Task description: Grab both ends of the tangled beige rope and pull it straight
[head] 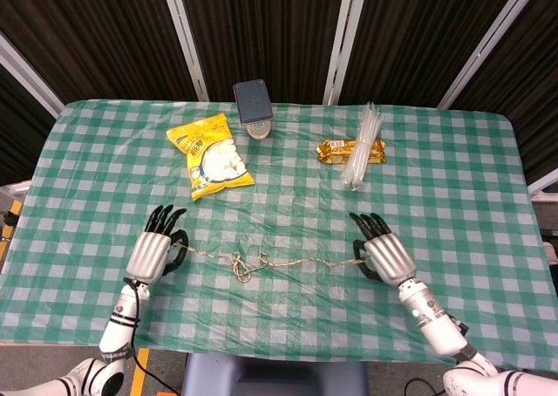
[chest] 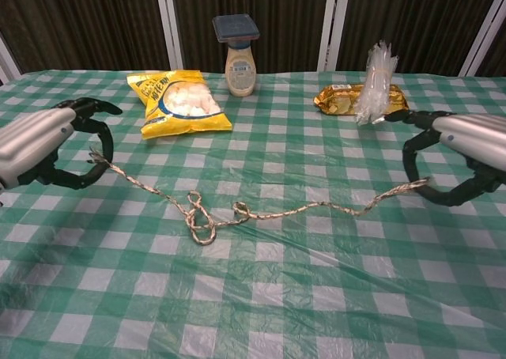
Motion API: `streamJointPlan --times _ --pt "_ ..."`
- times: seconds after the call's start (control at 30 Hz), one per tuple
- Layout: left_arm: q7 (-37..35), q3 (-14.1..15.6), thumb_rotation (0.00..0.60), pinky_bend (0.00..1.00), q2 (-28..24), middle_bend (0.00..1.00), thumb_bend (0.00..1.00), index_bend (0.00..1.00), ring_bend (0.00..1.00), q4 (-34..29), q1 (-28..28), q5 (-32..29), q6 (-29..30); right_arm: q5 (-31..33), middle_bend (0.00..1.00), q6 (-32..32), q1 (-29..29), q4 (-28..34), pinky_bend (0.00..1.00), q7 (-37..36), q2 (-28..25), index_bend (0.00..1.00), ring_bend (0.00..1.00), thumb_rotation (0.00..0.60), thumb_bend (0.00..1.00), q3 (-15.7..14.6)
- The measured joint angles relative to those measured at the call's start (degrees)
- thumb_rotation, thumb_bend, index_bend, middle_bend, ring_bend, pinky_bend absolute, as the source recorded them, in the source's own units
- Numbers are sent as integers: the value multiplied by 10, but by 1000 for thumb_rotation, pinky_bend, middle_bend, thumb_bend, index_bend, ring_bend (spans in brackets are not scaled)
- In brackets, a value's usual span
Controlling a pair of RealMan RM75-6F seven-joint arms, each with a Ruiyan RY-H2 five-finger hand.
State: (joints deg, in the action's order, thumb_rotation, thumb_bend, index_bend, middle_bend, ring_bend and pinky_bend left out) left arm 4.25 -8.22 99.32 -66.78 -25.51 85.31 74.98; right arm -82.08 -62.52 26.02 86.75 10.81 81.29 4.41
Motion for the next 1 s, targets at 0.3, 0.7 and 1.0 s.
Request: streamJointPlan --times 0.3,0.7,1.0 --pt "-8 -34 600 33 -22 128 486 622 0 6 -5 -49 -11 24 125 -26 -27 -22 43 -69 -53 774 0 600 619 11" --pt "-21 -52 600 33 -12 130 488 623 0 71 -9 -100 -41 59 125 -26 -56 -88 45 -131 -88 774 0 600 620 11" --pt "-40 -64 600 33 -5 131 486 622 0 123 -12 -131 -62 78 125 -16 -75 -131 48 -176 -100 774 0 600 619 12"
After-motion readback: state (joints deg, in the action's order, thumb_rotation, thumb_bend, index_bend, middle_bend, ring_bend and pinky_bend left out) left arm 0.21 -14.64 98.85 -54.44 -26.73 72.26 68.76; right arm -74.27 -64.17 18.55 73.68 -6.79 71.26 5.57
